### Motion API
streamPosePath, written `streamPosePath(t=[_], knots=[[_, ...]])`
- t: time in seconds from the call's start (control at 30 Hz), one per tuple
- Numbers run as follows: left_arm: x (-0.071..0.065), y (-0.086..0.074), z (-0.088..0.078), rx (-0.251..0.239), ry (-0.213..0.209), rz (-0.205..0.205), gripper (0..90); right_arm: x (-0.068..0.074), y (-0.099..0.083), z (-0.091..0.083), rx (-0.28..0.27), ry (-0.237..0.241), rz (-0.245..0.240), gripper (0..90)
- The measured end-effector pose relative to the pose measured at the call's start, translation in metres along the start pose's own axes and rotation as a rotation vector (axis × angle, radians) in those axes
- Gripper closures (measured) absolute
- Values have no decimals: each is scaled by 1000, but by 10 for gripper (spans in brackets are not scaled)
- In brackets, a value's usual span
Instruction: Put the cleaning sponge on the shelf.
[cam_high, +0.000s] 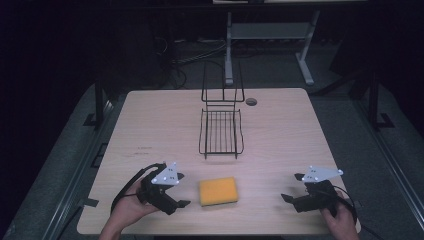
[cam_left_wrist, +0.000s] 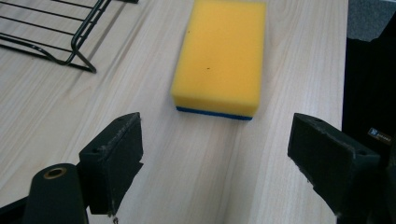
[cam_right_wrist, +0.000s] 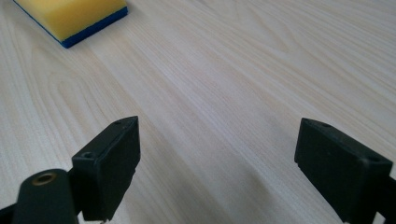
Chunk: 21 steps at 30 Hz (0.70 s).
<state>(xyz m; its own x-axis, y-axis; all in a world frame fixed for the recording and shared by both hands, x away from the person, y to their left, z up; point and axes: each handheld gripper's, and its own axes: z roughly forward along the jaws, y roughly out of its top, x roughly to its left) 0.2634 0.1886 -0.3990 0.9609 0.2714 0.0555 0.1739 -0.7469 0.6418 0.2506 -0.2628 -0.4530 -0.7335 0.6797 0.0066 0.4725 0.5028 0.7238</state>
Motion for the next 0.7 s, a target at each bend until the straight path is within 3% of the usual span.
streamPosePath(t=[0.7], knots=[[1,24,24,57,-50,11,174,0,0,-1,-8,2,-4,140]])
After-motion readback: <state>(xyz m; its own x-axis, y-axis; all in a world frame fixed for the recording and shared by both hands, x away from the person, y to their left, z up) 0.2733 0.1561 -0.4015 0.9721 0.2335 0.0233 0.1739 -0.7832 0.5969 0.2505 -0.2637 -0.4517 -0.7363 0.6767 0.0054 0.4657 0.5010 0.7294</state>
